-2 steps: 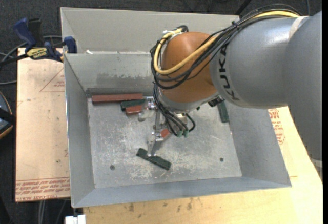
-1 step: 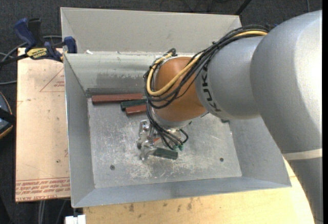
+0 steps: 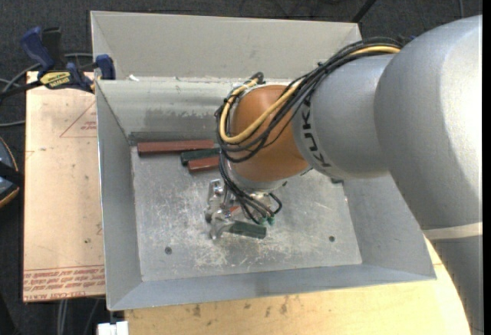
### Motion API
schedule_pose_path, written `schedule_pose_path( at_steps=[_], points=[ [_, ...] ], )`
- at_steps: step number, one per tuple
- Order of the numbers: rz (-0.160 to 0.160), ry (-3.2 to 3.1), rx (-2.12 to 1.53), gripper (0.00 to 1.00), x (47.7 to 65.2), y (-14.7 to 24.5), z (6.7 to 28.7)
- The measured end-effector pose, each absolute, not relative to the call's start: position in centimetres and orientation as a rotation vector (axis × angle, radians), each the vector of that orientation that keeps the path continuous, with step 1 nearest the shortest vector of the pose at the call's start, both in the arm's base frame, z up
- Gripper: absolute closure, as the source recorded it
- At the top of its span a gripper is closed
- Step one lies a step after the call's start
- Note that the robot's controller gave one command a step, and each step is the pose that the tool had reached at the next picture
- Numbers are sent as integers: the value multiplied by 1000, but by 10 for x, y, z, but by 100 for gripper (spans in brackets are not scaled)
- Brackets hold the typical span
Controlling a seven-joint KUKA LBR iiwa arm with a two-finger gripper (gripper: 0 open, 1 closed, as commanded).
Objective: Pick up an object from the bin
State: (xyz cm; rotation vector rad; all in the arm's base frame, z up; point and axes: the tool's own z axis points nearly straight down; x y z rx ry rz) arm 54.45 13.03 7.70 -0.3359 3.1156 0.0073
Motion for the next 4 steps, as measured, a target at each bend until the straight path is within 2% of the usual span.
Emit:
schedule_pose_path(
  at_steps=[1,2,3,4],
  points=[
    [2,3114,-368,100,546,119,229],
    [2,3117,-368,0,546,118,228],
    [2,3117,-368,0,546,118,228],
    [3,3096,-472,0,562,108,198]
  ],
)
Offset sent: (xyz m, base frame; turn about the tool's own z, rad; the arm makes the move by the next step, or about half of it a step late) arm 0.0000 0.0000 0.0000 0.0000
